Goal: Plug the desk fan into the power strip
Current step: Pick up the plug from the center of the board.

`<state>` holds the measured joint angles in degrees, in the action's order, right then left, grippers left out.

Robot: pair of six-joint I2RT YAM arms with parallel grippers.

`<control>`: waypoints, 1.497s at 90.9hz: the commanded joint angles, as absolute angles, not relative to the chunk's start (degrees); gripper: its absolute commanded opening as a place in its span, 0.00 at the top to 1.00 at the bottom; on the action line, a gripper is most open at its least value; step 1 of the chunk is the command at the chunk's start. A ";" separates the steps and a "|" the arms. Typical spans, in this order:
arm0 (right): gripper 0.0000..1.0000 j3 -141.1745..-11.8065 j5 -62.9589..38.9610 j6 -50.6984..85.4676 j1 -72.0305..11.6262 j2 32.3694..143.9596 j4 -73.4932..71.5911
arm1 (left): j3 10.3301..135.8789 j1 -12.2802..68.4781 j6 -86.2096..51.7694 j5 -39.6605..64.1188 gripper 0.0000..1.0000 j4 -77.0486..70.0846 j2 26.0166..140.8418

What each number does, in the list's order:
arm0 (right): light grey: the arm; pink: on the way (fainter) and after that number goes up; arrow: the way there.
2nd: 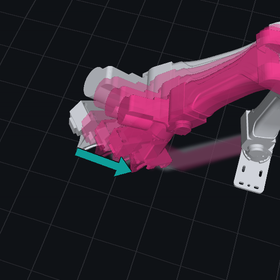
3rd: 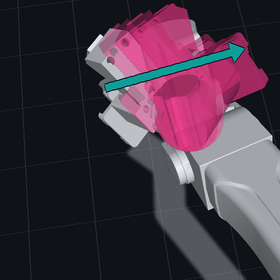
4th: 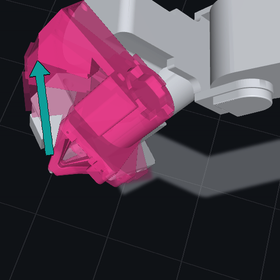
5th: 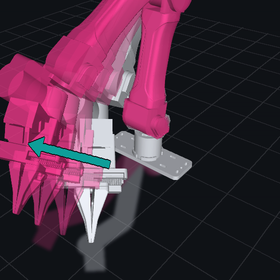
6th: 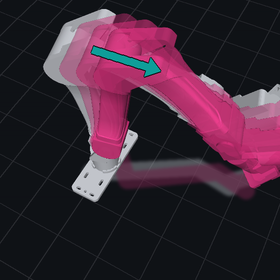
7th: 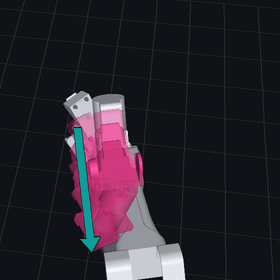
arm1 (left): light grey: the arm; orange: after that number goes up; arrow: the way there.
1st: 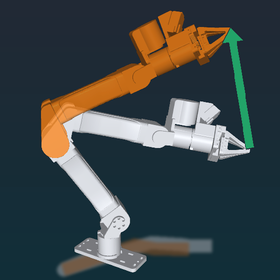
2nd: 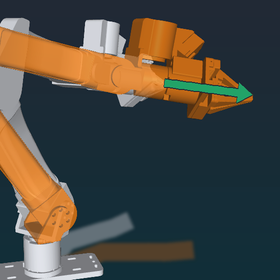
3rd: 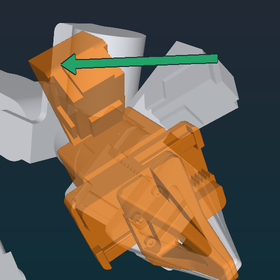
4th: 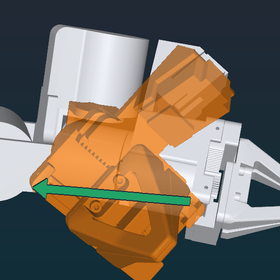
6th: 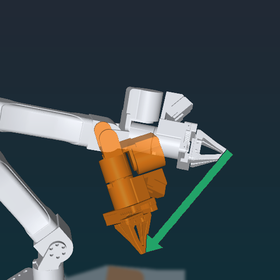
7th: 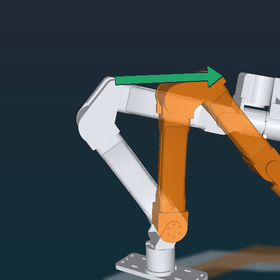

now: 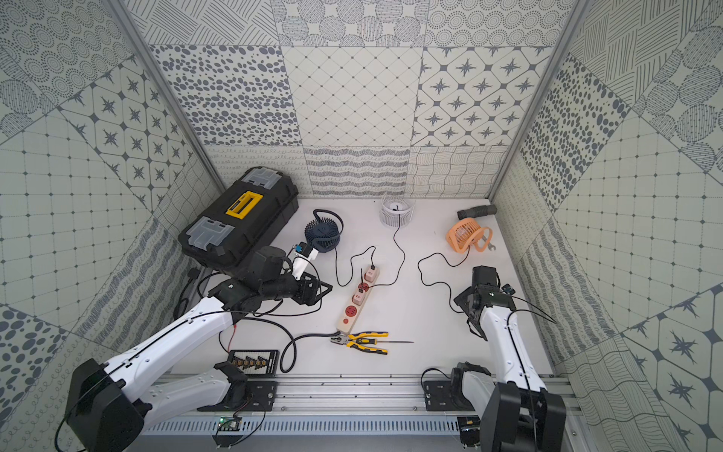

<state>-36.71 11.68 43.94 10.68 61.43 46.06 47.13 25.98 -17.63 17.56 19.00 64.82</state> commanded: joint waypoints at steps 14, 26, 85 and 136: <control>0.05 -42.99 10.21 36.26 13.07 74.57 36.29 | 47.99 25.93 -14.60 16.40 0.19 20.82 64.16; 0.12 -45.35 12.01 35.65 13.42 79.37 35.35 | 48.08 25.92 -14.25 15.96 0.19 21.25 64.02; 0.43 -48.64 9.73 33.61 17.13 89.66 31.67 | 48.42 25.93 -13.54 15.93 0.18 21.71 64.24; 0.64 -41.60 -4.75 41.52 10.95 69.81 31.96 | 46.62 25.97 -18.93 19.89 0.19 14.45 63.72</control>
<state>-43.99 0.89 36.03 14.96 76.44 32.27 47.29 25.96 -15.46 16.58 20.67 64.10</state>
